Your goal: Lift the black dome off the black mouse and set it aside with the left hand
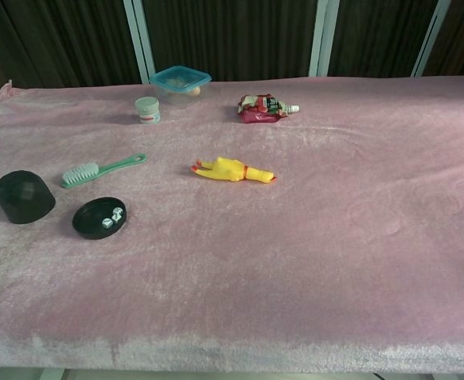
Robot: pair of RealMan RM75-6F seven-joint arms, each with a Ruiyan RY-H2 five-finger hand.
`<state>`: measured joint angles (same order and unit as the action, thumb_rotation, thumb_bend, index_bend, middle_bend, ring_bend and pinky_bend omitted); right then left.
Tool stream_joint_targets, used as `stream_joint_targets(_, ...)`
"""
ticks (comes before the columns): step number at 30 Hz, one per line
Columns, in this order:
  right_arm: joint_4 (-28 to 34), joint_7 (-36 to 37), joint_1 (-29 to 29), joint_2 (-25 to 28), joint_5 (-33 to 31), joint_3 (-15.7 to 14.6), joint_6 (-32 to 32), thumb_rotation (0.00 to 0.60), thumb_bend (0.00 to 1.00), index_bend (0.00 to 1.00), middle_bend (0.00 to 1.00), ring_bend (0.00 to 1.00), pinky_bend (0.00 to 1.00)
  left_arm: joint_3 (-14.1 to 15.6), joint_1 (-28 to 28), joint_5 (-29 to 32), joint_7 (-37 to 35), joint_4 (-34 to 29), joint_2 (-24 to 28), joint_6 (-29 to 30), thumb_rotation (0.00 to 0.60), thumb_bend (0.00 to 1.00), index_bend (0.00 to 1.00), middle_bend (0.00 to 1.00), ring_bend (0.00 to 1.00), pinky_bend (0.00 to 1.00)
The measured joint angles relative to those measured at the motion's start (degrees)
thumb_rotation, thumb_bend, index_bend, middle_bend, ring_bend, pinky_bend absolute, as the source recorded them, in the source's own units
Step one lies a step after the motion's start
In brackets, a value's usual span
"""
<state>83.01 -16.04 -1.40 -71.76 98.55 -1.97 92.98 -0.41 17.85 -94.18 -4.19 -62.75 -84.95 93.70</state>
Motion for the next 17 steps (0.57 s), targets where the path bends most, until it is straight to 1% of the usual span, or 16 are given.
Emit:
stream_joint_targets(2, -0.41, 0.74, -0.21, -0.07, 0.21, 0.07, 0.73, 0.6, 0.11, 0.0, 0.0, 0.0, 0.15, 1.65, -1.77, -3.28, 2.43, -4.02, 3.28, 3.6, 0.6, 0.31, 0.25, 0.11, 0.03, 0.14)
stream_joint_targets(5, -0.88, 1.47, -0.5, -0.1, 0.36, 0.08, 1.32, 0.6, 0.11, 0.0, 0.0, 0.0, 0.15, 4.49, -3.79, -5.49, 4.68, -7.86, 6.77, 4.69, 0.6, 0.31, 0.25, 0.11, 0.03, 0.14)
stream_joint_targets(7, -0.92, 1.63, -0.52, 0.06, 0.44, -0.09, 1.16, 0.6, 0.11, 0.0, 0.0, 0.0, 0.15, 5.46, -4.58, -5.2, 5.06, -10.4, 8.46, 3.45, 0.6, 0.32, 0.26, 0.12, 0.04, 0.15)
stream_joint_targets(10, -0.66, 1.71, -0.46, 0.5, 0.62, -0.43, 0.66, 0.6, 0.11, 0.0, 0.0, 0.0, 0.15, 6.03, -5.22, -3.5, 5.92, -14.62, 10.41, 0.36, 0.6, 0.31, 0.26, 0.12, 0.04, 0.15)
stream_joint_targets(13, -0.76, 2.03, -0.61, 0.49, 0.8, -0.44, 1.17, 0.6, 0.11, 0.0, 0.0, 0.0, 0.15, 6.15, -5.55, -1.12, 8.1, -18.23, 12.2, -3.3, 0.6, 0.32, 0.26, 0.12, 0.04, 0.15)
stream_joint_targets(17, -1.15, 2.72, -0.93, 0.34, 0.97, -0.35, 2.02, 0.6, 0.11, 0.0, 0.0, 0.0, 0.15, 5.89, -5.86, 1.26, 11.06, -21.22, 13.53, -6.36, 0.6, 0.32, 0.27, 0.12, 0.05, 0.16)
